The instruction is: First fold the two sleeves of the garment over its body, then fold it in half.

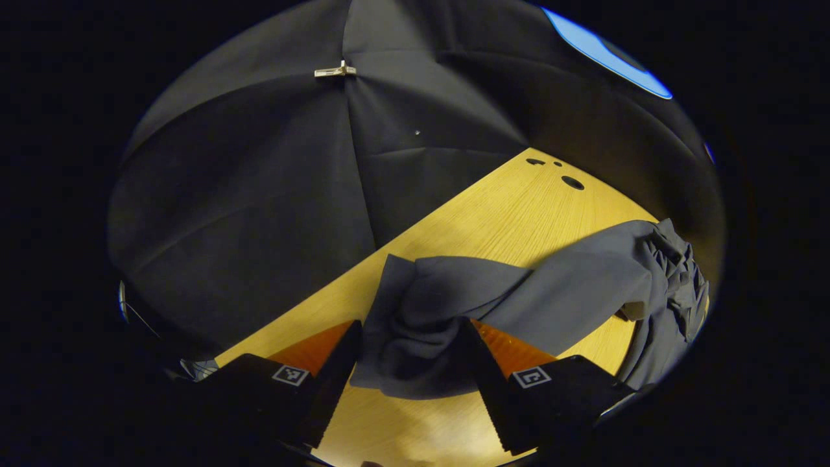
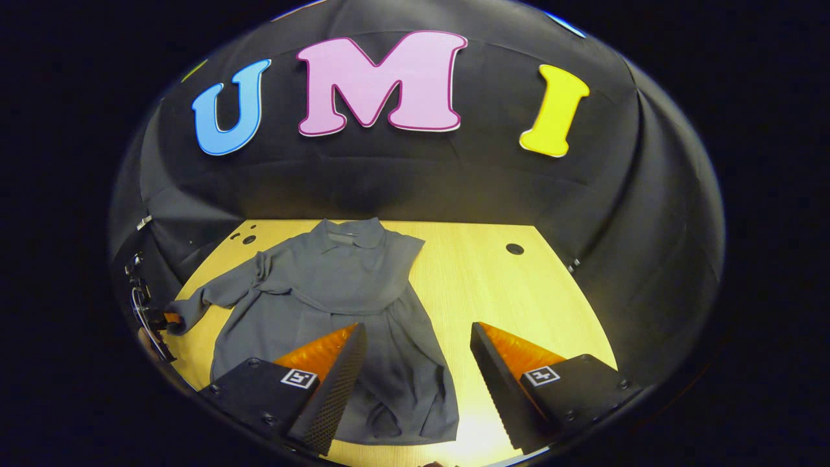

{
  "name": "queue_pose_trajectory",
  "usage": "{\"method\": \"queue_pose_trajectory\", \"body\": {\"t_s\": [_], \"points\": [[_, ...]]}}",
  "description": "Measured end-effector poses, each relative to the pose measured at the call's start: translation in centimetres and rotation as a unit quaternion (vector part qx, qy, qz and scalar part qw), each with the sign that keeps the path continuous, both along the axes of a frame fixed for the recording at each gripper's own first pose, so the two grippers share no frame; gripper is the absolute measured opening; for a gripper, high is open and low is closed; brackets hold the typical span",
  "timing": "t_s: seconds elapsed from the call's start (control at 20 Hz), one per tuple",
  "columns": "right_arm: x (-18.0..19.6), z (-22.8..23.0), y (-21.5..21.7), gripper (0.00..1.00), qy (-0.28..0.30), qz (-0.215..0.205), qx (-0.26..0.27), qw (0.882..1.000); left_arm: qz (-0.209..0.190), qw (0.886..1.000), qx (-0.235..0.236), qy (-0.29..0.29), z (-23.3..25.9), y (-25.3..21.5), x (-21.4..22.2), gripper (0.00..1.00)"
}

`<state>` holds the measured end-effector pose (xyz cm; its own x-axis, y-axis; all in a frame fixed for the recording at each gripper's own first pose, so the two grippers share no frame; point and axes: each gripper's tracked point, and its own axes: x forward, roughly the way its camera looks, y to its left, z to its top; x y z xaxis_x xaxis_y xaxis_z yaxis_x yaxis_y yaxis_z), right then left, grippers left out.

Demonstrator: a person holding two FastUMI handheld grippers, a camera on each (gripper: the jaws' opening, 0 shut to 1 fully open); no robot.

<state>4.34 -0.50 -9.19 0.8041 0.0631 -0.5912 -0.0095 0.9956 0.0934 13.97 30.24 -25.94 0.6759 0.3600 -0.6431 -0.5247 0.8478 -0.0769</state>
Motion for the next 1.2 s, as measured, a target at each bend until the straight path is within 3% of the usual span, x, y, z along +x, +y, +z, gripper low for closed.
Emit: {"method": "queue_pose_trajectory", "body": {"t_s": [0.05,0.2,0.3,0.45,0.55,0.6,0.65,0.8,1.2], "points": [[-0.5,-0.1,-0.2,0.99,0.002,-0.002,0.002,1.000,-0.008,1.000,0.008,-0.002,0.0,0.0,0.1,0.89],[-1.1,-0.1,-1.0,0.99,-0.002,-0.006,0.007,1.000,-0.032,0.999,0.007,0.002,0.1,-0.5,0.6,0.84],[-1.1,0.0,-1.4,0.99,-0.007,-0.005,0.009,1.000,-0.050,0.999,0.004,0.001,0.2,-1.2,1.1,0.72],[-0.7,-0.3,-1.8,0.99,-0.006,0.000,0.007,1.000,-0.063,0.998,0.008,0.003,0.2,-2.3,1.6,0.33],[-0.4,-0.3,-1.8,0.99,-0.002,0.005,0.012,1.000,-0.064,0.998,0.014,0.006,0.2,-2.5,1.8,0.19],[-0.4,-0.2,-2.0,0.99,-0.002,0.007,0.012,1.000,-0.065,0.998,0.016,0.007,0.4,-2.5,1.9,0.20],[-0.3,-0.2,-2.1,0.99,-0.004,0.010,0.009,1.000,-0.062,0.998,0.019,0.005,0.6,-2.5,1.9,0.11],[-0.2,-0.1,-3.0,0.99,-0.006,0.017,-0.002,1.000,-0.056,0.998,0.018,0.000,1.4,-2.8,2.2,0.06],[0.4,-1.6,-6.1,0.98,0.002,-0.019,0.009,1.000,-0.053,0.997,-0.004,-0.054,8.4,-5.4,5.8,0.06]]}}
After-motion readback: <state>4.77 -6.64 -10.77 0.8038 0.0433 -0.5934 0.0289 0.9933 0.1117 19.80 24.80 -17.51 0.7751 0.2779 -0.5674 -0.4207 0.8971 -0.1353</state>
